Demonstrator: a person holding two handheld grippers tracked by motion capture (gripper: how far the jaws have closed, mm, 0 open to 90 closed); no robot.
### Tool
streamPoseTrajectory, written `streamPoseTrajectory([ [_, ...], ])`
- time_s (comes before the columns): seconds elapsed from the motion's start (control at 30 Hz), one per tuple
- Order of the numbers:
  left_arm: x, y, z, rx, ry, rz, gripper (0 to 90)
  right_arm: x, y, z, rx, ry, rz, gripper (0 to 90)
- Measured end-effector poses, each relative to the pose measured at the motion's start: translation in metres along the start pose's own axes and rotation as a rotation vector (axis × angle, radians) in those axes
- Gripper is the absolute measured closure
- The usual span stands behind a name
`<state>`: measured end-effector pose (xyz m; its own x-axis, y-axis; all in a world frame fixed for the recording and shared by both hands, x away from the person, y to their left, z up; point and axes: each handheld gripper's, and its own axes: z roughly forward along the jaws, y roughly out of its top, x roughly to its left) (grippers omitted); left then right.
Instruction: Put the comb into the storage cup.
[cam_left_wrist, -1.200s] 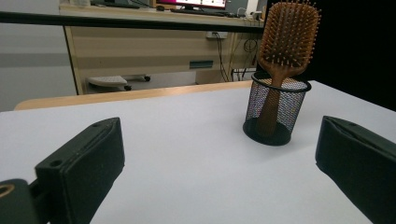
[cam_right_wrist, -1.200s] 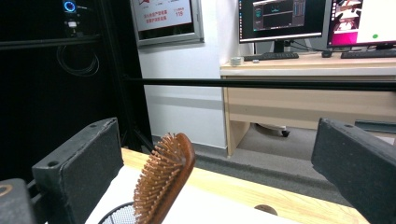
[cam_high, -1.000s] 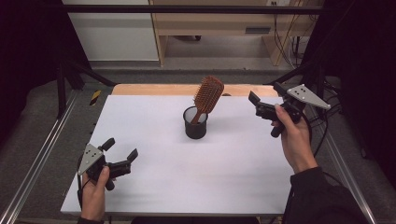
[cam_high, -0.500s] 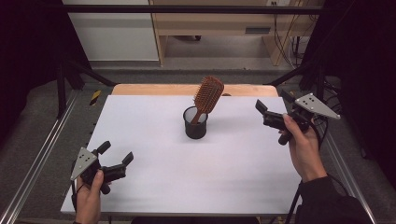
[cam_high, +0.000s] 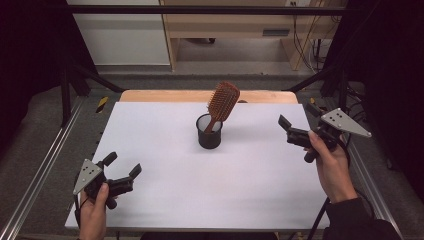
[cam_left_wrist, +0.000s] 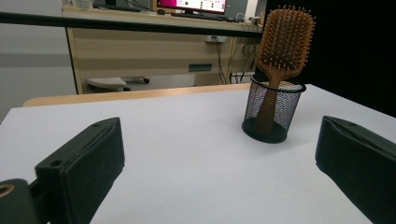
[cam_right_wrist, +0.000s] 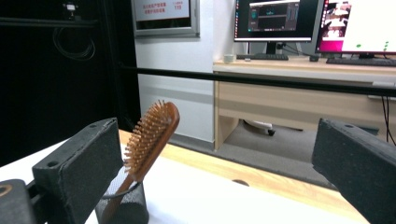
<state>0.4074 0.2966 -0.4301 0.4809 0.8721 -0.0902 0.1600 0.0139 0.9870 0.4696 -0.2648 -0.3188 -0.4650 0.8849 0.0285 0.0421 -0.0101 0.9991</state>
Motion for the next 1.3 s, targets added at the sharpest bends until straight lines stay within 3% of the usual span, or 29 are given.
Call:
streamPoseTrajectory([
  [0.37,0.000,-0.001,-0.001,-0.002,0.003,-0.003,1.5,-0.011,-0.015,-0.023,-0.002,-0.044,0.013,2.1],
  [0.57,0.000,-0.001,-0.003,0.000,0.006,0.004,1.6,-0.016,-0.026,-0.036,0.027,-0.056,0.006,2.4],
  [1.3,0.001,-0.003,-0.008,-0.002,0.011,0.001,1.6,-0.020,-0.074,-0.064,0.089,-0.054,0.032,2.9],
])
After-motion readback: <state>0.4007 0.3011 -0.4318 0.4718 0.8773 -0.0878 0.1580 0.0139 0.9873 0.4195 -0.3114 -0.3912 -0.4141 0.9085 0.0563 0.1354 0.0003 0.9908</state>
